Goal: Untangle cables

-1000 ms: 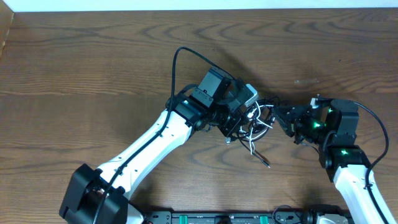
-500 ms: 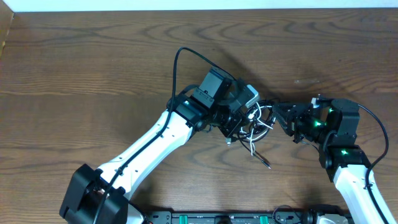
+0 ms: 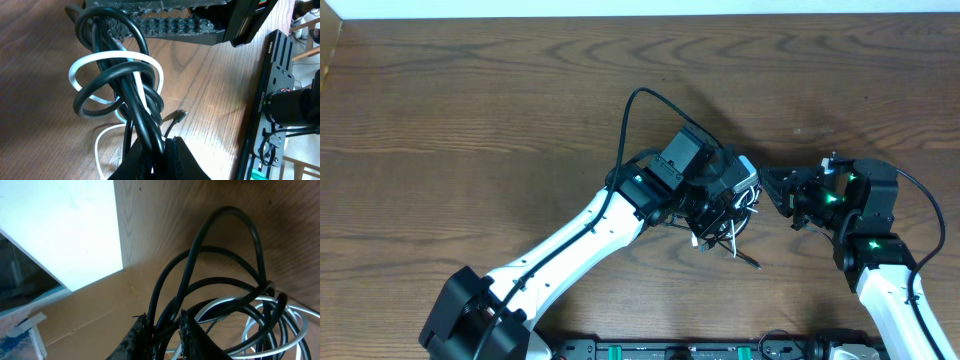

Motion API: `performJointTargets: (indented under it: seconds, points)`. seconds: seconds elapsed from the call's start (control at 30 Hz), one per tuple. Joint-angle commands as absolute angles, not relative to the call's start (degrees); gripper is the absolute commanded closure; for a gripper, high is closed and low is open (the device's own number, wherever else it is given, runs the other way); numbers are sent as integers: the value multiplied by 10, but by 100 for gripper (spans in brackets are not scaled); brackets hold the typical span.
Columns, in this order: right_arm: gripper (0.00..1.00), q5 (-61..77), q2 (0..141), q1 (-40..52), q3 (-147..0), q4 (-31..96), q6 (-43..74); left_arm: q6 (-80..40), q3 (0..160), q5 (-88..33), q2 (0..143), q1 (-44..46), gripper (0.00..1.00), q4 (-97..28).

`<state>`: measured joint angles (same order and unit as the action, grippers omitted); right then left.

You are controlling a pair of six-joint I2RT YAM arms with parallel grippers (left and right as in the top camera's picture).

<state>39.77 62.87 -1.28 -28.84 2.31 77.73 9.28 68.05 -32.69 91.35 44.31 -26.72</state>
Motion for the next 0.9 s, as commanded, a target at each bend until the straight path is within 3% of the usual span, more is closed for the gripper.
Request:
performJointTargets:
  seconds: [0.0,0.23,0.43,0.63,0.73,0.87]
  points:
    - [82,438,629,-10,-291,26,788,105,684,-341,915,446,93,-248]
    - [82,395,629,-10,-291,70,744,105,684,-340,915,445,93,-243]
    - [73,336,629,-11,-291,69,588,104,685,-288,915,445,93,-243]
    - [68,404,597,-41,-291,77,463,103,684,-229,915,444,93,-243]
    - [69,409,563,-50,-291,114,458,103,685,-229,915,444,92,-243]
    - [77,409,531,-49,-291,176,496,102,685,-229,915,444,92,-242]
